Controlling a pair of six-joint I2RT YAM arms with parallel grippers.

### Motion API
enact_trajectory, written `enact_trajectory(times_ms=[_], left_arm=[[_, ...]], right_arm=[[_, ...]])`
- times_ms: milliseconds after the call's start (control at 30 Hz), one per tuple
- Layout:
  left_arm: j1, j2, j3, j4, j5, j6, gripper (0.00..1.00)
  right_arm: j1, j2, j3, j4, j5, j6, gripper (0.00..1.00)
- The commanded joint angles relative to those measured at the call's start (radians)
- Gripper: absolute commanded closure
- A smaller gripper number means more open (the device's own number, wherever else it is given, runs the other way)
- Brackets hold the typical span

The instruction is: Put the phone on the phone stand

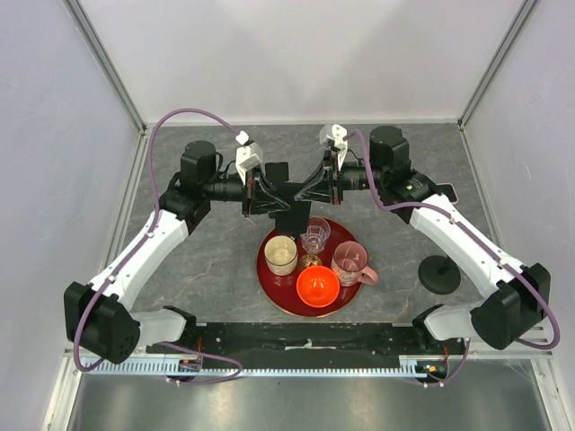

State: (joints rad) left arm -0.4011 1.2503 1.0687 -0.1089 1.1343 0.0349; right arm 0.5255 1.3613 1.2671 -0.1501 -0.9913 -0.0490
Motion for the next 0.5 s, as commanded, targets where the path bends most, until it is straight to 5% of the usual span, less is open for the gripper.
enact_trajectory(times_ms=[0, 67, 133, 233, 367, 467], left_arm=[[0.018, -0.009, 0.068, 0.099, -0.022, -0.108, 0.69], [0.082, -0.018, 0.066, 0.165, -0.008, -0.183, 0.25], [0.139, -0.037, 0.018, 0.331, -0.022, -0.321, 0.14], [0.244, -0.107, -0.073, 0.481, -0.181, -0.440, 0.11], [0.347, -0.175, -0.108, 0.353, -0.578, -0.454, 0.11], [0.389, -0.183, -0.113, 0.316, -0.643, -0.472, 0.11]], right_arm=[[0.010, -0.051, -0.041, 0.179, 0.164, 0.041, 1.00], [0.008, -0.071, -0.071, 0.219, 0.311, 0.046, 1.00], [0.005, -0.073, -0.072, 0.224, 0.405, 0.046, 1.00], [-0.010, -0.058, -0.110, 0.317, 0.519, 0.087, 1.00], [-0.032, 0.074, -0.003, 0.286, 0.384, -0.043, 1.00], [-0.039, 0.211, 0.125, 0.241, 0.306, -0.114, 1.00]])
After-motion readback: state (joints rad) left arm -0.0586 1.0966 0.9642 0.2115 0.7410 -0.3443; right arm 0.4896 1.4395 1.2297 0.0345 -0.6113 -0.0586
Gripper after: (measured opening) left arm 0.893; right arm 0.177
